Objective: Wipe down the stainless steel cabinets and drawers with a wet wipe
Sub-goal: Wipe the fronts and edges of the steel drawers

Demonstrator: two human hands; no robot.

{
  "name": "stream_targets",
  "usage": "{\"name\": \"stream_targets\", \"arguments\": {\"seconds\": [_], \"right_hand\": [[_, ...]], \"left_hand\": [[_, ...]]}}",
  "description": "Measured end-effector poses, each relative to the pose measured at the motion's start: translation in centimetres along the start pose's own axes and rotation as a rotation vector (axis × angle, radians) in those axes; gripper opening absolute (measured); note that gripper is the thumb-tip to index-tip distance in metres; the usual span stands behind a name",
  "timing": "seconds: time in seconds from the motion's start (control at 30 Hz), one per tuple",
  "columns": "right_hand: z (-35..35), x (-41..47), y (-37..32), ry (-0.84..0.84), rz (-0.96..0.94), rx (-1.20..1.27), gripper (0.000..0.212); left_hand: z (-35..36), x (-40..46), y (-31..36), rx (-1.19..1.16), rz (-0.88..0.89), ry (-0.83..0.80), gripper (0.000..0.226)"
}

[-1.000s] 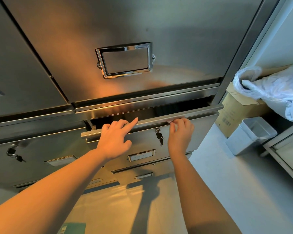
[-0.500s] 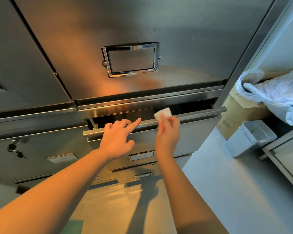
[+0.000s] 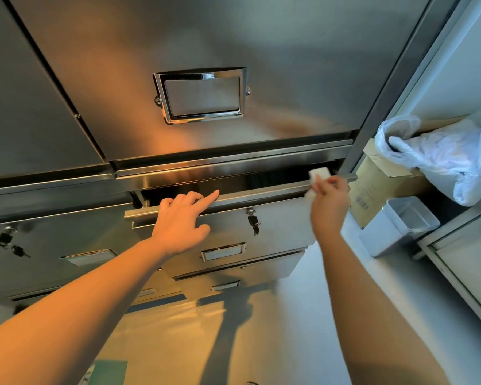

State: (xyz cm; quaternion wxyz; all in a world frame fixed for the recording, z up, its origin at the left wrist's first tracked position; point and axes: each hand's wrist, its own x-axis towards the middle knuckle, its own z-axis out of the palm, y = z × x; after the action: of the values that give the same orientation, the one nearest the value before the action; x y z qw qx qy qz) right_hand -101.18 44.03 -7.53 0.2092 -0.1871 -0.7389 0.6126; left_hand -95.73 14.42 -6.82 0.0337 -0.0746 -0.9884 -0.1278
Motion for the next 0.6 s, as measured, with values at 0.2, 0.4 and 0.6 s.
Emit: {"name": "stream_targets", "arguments": {"seconds": [0.2, 0.4, 0.6], "right_hand": [[-1.1, 1.6, -0.7, 0.119, 0.071, 0.032, 0.011], [5.6, -7.9, -1.3, -0.325, -0.013, -0.015, 0.018], [1.2, -2.2, 0.0, -0.254, -0.091, -0.127, 0.014]], "left_hand": [[0.2, 0.1, 0.2, 0.001, -0.001, 0.019, 0.069], [0.4, 0.1, 0.3, 0.003, -0.007, 0.045, 0.068], [0.3, 0.1, 0.1, 0.009, -0.003, 0.041, 0.067]]}}
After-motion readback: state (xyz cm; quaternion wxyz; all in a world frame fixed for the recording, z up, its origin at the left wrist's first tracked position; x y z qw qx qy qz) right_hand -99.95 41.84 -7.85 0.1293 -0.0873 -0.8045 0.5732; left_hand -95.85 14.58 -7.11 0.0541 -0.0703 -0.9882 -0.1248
